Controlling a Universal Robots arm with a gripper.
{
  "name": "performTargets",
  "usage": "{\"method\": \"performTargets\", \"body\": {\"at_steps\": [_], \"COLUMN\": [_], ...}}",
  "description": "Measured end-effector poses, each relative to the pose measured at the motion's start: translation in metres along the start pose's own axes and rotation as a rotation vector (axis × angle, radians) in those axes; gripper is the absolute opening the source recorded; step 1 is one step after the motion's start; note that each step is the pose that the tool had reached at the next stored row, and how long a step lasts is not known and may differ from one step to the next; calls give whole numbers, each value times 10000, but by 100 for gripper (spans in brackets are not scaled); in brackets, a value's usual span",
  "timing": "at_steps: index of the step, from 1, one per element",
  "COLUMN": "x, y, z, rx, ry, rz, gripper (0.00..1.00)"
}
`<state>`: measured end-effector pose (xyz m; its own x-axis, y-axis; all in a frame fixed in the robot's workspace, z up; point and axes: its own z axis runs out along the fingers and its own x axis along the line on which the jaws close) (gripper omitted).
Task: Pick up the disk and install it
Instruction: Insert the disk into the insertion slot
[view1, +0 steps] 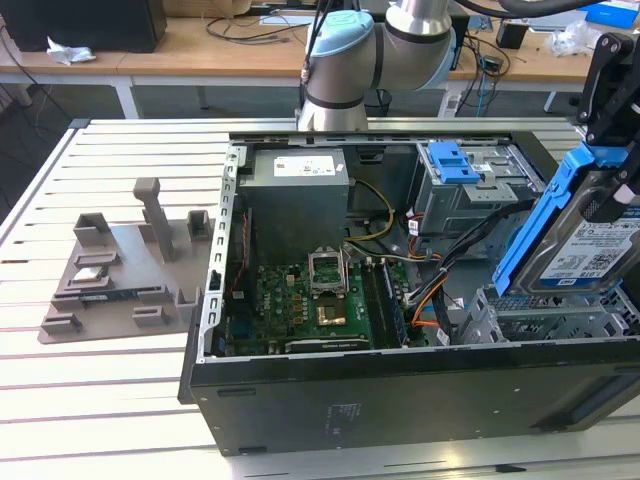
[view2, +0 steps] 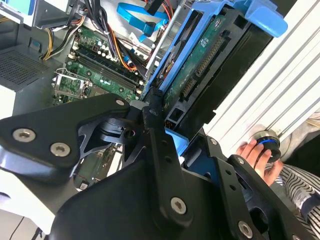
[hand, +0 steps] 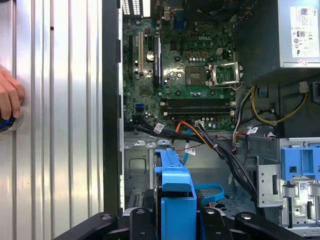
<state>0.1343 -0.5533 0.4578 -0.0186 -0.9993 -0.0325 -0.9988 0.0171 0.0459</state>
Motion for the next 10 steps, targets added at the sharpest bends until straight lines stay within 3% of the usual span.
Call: {"method": "performTargets", "body": {"at_steps": [4, 10], "x": [-1, -8], "y": [-1, -5], "z": [6, 105], "rx": [0, 0], "ry": [-3, 5], "rz": [-1, -2], "gripper": [36, 36]}}
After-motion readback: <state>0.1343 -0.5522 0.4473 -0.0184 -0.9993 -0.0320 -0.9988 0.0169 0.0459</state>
